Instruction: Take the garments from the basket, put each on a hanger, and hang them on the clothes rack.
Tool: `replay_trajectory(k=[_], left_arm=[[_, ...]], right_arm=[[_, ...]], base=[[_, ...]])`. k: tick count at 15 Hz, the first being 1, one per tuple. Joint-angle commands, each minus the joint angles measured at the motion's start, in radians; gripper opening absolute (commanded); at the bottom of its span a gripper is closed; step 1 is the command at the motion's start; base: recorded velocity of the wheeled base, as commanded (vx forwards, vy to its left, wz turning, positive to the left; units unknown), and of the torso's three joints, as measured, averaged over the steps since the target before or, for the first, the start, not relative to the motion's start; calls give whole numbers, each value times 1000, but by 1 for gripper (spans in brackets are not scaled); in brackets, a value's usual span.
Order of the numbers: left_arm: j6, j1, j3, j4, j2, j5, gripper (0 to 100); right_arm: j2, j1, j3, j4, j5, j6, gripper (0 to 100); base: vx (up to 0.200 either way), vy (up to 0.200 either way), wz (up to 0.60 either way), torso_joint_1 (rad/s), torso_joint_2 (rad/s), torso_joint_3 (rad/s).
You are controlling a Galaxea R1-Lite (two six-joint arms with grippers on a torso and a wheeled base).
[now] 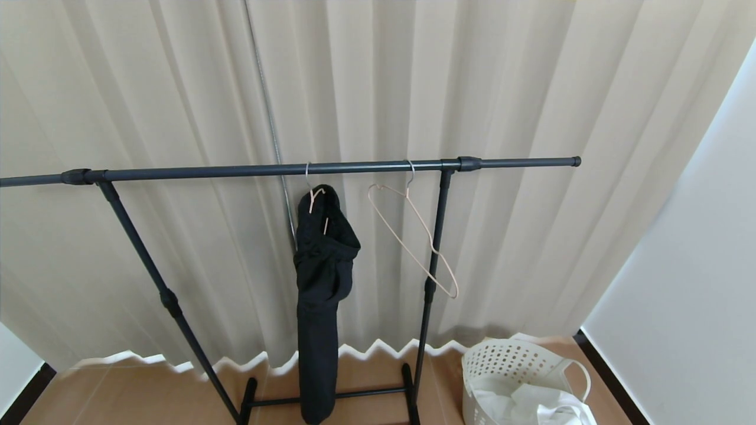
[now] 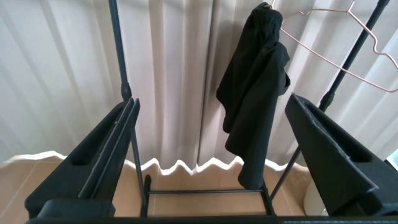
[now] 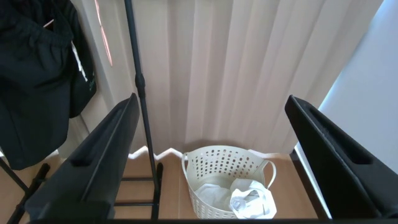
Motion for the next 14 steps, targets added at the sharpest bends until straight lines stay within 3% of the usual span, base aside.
replay_trajectory(k=[1,14], left_arm=[[0,0,0,0,0,-1,100],[-1,0,0,0,0,2,100]], right_arm=[[1,0,0,1,1,-1,100],[1,0,0,1,1,-1,100]], base=[[0,0,0,0,0,0],[0,0,0,0,0,0]])
